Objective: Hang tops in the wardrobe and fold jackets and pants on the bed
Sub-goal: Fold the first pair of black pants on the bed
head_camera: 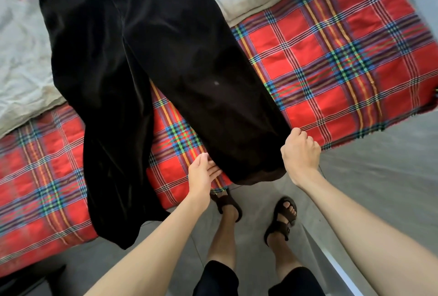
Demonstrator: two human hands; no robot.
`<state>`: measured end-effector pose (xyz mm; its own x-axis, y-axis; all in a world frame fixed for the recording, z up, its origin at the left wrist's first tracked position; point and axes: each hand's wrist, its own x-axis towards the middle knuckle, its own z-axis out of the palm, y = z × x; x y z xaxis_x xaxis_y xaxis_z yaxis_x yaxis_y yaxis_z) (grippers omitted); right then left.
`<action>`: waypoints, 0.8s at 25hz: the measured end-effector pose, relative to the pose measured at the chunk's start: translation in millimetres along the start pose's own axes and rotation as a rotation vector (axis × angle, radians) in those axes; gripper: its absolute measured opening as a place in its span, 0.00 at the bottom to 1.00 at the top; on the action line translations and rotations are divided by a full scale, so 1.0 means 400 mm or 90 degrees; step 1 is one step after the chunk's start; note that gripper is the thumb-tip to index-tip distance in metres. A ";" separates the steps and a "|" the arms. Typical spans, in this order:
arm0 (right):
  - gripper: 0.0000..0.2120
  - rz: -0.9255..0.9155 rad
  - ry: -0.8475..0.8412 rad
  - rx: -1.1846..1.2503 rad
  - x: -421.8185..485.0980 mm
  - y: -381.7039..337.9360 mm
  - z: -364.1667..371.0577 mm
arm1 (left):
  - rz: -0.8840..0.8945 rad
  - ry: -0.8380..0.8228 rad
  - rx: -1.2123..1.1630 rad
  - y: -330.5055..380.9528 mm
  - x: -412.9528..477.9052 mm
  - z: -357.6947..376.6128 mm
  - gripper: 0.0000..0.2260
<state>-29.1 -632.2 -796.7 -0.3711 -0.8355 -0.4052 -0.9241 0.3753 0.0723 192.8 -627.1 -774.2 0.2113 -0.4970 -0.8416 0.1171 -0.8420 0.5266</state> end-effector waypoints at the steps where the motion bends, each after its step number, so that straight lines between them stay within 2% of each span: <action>1: 0.04 -0.003 -0.014 -0.007 0.008 -0.005 -0.006 | 0.005 -0.010 0.010 -0.003 0.001 -0.005 0.13; 5: 0.06 -0.049 -0.043 -0.028 0.029 -0.010 -0.032 | 0.019 -0.050 0.087 -0.014 0.000 -0.013 0.09; 10: 0.13 -0.062 -0.041 0.238 -0.004 0.084 -0.018 | 0.002 -0.107 0.123 -0.037 0.007 -0.017 0.06; 13: 0.20 -0.098 -0.028 0.196 -0.040 0.092 0.008 | 0.000 -0.119 0.104 -0.056 0.011 -0.018 0.06; 16: 0.20 -0.078 -0.008 0.139 -0.039 0.066 0.022 | 0.007 -0.120 0.099 -0.058 -0.001 -0.019 0.06; 18: 0.18 -0.073 -0.034 0.137 -0.040 0.053 0.024 | 0.007 -0.149 0.073 -0.060 -0.008 -0.018 0.08; 20: 0.16 -0.035 -0.104 0.262 -0.037 0.055 0.015 | -0.018 -0.177 0.010 -0.062 -0.017 -0.009 0.17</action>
<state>-43.4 -609.0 -794.7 -0.2731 -0.7969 -0.5389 -0.8166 0.4882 -0.3081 191.9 -602.1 -781.2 -0.0669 -0.5101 -0.8575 0.1042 -0.8583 0.5024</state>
